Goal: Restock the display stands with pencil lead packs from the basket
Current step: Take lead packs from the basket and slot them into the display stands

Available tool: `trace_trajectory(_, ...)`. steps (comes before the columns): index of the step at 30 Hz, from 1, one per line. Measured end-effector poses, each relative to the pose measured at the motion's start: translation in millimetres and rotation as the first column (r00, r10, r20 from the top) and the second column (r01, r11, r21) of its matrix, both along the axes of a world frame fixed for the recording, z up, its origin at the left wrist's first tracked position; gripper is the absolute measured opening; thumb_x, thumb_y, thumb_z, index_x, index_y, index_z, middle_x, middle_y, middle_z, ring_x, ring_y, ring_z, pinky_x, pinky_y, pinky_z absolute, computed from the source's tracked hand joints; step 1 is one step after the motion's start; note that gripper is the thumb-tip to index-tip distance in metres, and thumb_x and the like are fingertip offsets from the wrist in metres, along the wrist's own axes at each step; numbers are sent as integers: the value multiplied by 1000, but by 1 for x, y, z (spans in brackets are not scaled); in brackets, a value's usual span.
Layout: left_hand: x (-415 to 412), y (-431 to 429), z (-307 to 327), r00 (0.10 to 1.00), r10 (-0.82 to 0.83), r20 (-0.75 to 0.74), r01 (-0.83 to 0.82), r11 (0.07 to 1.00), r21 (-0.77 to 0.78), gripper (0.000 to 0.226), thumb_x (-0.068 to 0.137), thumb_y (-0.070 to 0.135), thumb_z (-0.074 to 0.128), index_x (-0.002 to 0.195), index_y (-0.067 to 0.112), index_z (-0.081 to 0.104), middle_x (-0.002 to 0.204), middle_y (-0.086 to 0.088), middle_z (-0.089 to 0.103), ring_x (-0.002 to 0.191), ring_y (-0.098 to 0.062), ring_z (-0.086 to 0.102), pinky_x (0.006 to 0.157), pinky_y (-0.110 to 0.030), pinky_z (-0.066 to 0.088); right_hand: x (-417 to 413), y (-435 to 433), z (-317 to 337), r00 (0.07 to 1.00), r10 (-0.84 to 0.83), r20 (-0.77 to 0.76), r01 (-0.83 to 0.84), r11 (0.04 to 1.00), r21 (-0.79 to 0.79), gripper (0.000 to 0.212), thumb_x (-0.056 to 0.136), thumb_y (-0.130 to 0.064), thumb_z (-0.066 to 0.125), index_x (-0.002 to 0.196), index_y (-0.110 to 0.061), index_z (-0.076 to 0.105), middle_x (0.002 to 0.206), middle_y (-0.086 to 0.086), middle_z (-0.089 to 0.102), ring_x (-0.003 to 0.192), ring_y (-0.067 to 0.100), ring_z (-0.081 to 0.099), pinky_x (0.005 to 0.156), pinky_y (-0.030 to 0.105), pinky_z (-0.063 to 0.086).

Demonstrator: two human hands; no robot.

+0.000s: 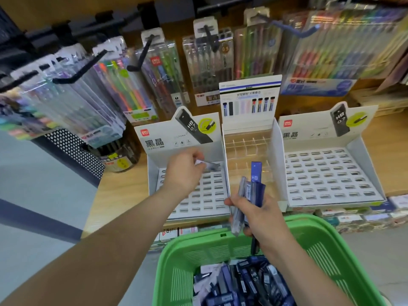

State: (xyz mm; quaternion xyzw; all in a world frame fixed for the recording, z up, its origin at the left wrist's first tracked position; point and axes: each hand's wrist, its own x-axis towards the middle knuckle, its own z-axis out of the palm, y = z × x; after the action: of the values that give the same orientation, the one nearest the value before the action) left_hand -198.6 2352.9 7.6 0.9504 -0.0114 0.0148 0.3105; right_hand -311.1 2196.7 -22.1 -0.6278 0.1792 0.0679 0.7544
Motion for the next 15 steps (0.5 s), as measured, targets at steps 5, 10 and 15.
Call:
trace_trajectory(5,6,-1,-7,985,-70,155,54,993,106,28,92,11,58,118,16,67,109,-2,67,100,-19,59,73,-7,38,2,0,-5,1000,11,-12,-11,1000,-17,16,85,-28,72,92,-13,72,82,29,65,64,26,53,40,20,34)
trace_trajectory(10,7,5,-5,981,-41,188,28,997,72,16,92,16,61,107,20,63,91,3,64,90,-19,61,80,-27,50,0,1,-3,999,30,-30,-30,1000,6,18,90,-26,68,98,-11,70,75,2,74,69,26,59,40,18,35)
trace_trajectory(15,7,-4,-1,952,-151,268,126,986,107,12,89,10,63,97,12,72,90,-5,71,83,-17,59,73,-17,36,-5,-1,-1,995,-1,-97,8,998,69,11,92,-23,66,94,-12,65,74,1,74,56,16,63,39,18,35)
